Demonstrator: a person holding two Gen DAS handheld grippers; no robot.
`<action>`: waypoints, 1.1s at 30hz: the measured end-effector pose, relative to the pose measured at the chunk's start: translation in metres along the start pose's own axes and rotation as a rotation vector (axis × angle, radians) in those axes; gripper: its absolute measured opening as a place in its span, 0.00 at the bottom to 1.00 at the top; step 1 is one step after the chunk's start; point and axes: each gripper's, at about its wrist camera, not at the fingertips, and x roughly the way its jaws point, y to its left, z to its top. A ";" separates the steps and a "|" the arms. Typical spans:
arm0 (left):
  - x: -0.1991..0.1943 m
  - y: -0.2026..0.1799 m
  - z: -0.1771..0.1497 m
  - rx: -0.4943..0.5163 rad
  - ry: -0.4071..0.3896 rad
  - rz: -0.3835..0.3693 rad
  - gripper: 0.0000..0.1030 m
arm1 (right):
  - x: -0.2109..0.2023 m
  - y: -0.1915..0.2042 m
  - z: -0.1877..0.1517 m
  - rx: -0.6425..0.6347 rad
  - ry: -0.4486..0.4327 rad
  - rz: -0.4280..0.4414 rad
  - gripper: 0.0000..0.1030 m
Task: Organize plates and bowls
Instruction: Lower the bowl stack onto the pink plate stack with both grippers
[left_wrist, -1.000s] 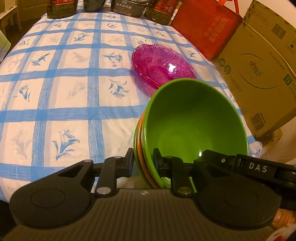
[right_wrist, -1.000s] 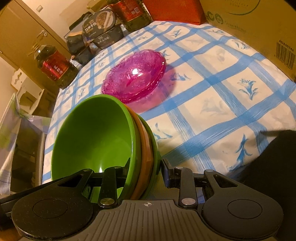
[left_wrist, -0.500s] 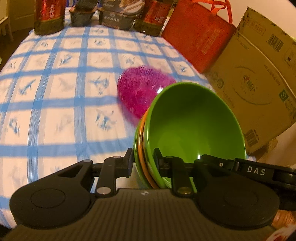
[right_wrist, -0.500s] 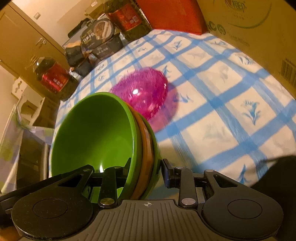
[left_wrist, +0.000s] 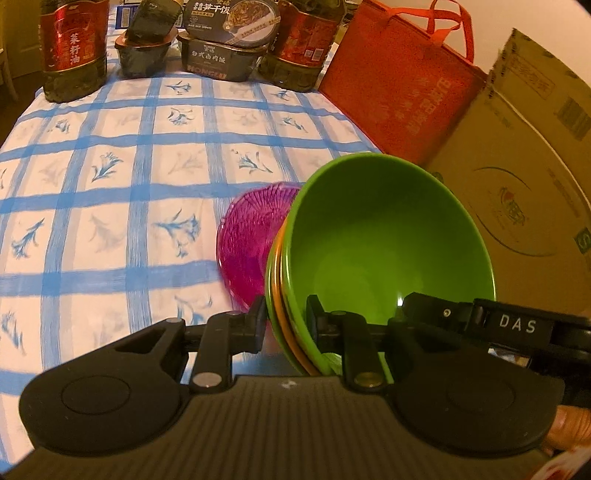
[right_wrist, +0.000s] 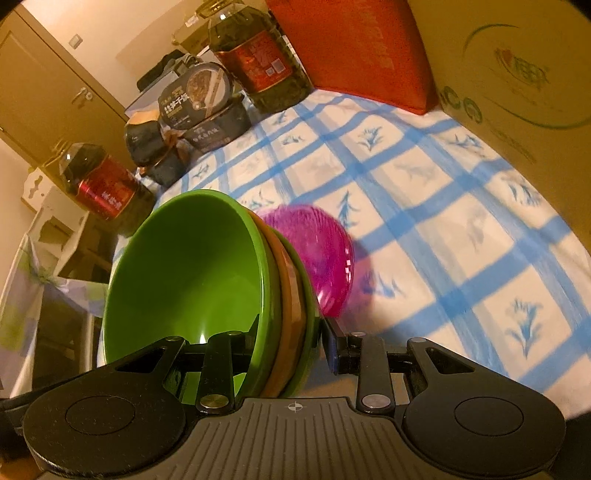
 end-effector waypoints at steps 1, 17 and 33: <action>0.004 0.001 0.004 -0.004 0.003 0.001 0.19 | 0.005 0.000 0.005 0.000 0.003 0.000 0.31; 0.064 0.018 0.044 -0.042 0.063 0.032 0.19 | 0.074 -0.012 0.043 0.019 0.067 -0.002 0.31; 0.084 0.026 0.043 -0.058 0.042 0.028 0.22 | 0.097 -0.020 0.044 0.022 0.079 0.006 0.31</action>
